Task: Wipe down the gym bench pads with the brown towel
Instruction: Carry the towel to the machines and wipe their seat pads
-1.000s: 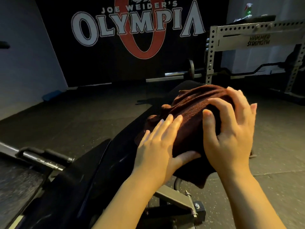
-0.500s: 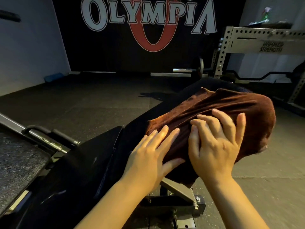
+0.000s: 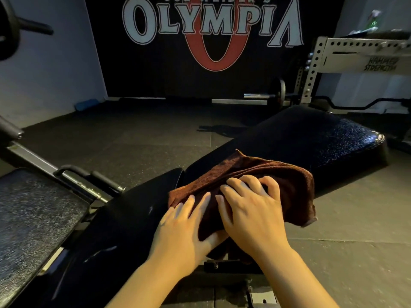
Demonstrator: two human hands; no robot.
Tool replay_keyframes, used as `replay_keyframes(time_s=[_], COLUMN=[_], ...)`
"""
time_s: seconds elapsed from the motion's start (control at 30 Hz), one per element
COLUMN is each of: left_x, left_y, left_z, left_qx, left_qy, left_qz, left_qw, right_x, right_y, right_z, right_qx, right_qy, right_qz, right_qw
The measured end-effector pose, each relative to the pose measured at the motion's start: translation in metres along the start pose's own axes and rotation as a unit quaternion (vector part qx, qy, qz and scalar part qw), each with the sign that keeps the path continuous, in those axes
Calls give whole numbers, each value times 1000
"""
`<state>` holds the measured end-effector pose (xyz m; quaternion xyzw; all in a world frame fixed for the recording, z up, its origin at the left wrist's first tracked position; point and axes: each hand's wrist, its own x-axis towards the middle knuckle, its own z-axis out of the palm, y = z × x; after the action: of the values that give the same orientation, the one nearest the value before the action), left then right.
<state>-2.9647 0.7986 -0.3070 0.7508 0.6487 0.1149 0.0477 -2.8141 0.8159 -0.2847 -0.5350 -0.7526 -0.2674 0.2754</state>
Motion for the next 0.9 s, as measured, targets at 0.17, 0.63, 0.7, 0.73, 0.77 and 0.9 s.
replay_keyframes(time_s=[0.17,0.63,0.7,0.73,0.77,0.9], left_x=[32,73,68,65,62,42], left_y=[40,45,29,20,11,-21], left_z=[-11,-20,-16,-13,-10,3], left_qx=[-57,-139,-141,-139,-135,-128], left_qy=[-43,-49,-57,-60,-63,-76], left_qz=[34,172,162,157,150,121], left_qw=[997,974,975,976,977,981], right_x=[4,19,18,18,16,8], right_y=[18,50,37,30,25,6], right_z=[-12,-22,-21,-20,-18,-9], right_qx=[-23,-66,-78,-83,-86,-82], right_qy=[43,48,-11,-41,-68,-123], right_qz=[52,109,89,74,56,-5], right_qw=[998,991,993,993,992,989])
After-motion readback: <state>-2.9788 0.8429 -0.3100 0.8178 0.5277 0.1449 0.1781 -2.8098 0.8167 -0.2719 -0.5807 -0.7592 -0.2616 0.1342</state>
